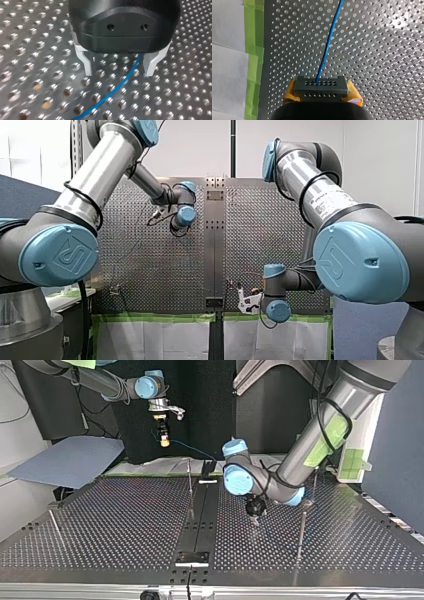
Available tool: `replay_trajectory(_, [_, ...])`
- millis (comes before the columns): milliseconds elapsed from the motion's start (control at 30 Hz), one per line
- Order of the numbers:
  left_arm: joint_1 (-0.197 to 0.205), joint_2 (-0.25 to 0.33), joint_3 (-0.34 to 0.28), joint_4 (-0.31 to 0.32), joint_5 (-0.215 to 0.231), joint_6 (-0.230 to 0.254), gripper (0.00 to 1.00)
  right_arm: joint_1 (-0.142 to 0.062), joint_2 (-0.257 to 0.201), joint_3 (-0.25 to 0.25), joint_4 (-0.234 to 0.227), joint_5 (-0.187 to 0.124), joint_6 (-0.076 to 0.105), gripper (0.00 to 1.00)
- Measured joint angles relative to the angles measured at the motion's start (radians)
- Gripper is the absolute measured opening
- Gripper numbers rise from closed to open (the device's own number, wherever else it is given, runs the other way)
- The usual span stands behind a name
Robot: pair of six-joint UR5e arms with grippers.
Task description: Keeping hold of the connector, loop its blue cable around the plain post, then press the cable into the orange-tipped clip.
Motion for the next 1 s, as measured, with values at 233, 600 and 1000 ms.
replay_trajectory(233, [0.0, -0.013, -0.003, -0.003, 0.004, -0.008, 0.98, 0.0, 0.0, 0.0, -0.001, 0.0, 0.0, 0.0])
replay_trajectory(600, [-0.012, -0.079, -0.01, 0.001, 0.021, -0.025, 0.98, 0.001, 0.0, 0.0, -0.001, 0.0, 0.0, 0.0])
replay_trajectory(1000, [-0.034, -0.117, -0.019, 0.028, 0.058, -0.025, 0.98, 0.001, -0.001, -0.003, 0.0, 0.0, -0.001, 0.0])
